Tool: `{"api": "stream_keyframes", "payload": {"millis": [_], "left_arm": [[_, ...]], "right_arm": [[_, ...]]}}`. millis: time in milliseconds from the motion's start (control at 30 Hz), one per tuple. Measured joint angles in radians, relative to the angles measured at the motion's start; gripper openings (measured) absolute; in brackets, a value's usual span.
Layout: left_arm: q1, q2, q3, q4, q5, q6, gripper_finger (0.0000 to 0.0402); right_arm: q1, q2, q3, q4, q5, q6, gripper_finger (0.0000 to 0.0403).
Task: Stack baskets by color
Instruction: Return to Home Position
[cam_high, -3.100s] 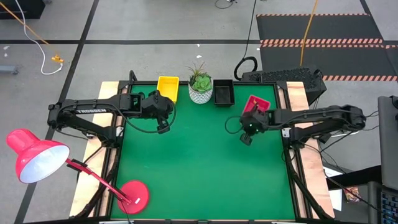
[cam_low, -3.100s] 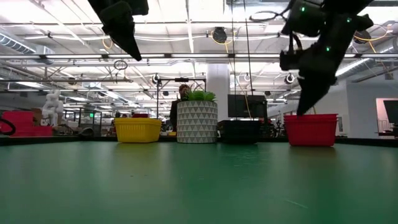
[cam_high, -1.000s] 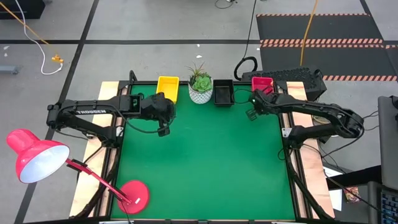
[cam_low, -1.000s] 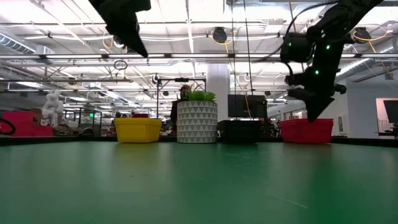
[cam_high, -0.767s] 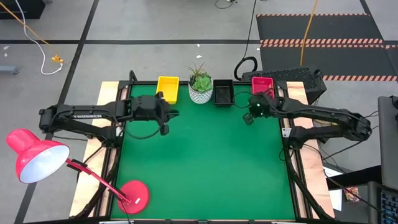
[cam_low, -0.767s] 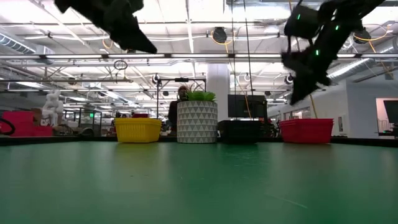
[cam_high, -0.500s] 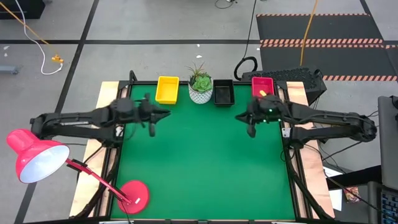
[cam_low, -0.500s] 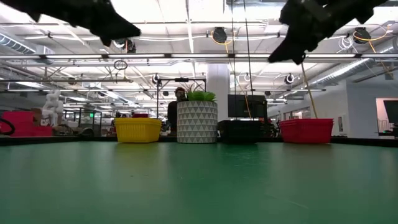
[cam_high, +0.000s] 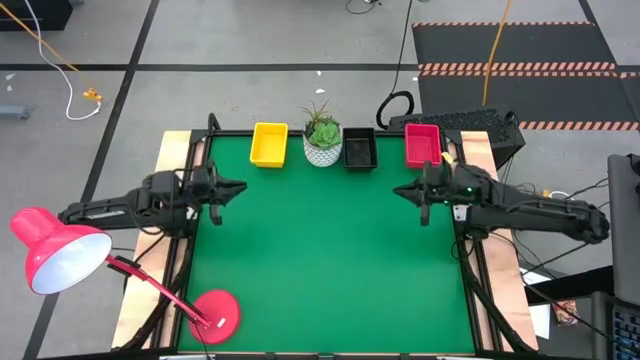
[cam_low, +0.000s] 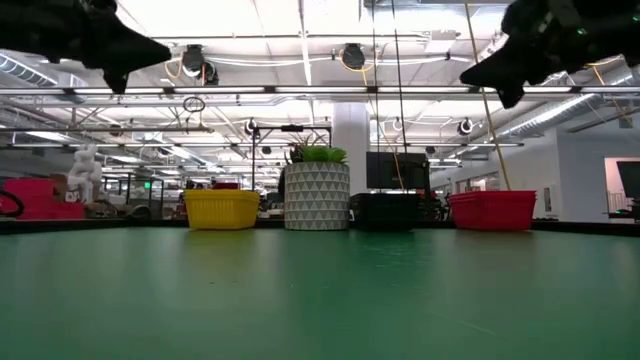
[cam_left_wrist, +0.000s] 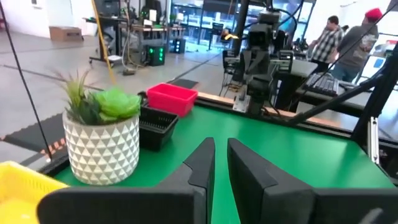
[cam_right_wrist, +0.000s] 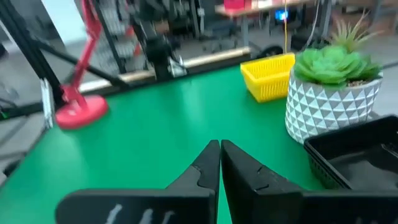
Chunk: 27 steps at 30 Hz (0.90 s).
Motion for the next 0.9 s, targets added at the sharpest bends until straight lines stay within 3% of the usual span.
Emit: {"api": "stream_keyframes", "payload": {"millis": [167,467,667,900], "left_arm": [[-0.005,-0.059,-0.072,0.012,-0.001,-0.044,0.0046],[-0.059,-0.063,-0.263,0.201,-0.029,-0.078,0.0045],[-0.065,-0.081,-0.303,0.203,-0.033,-0.045,0.0006],[-0.065,-0.114,-0.303,0.138,0.023,-0.014,0.0003]], "right_arm": [[0.000,-0.137,-0.105,0.058,0.000,0.025,0.0011],[0.000,-0.309,-0.216,0.051,0.003,0.048,0.0011],[0.000,-0.400,-0.277,0.030,0.003,0.041,0.0011],[0.000,-0.480,-0.397,0.123,0.002,0.042,0.0011]]}}
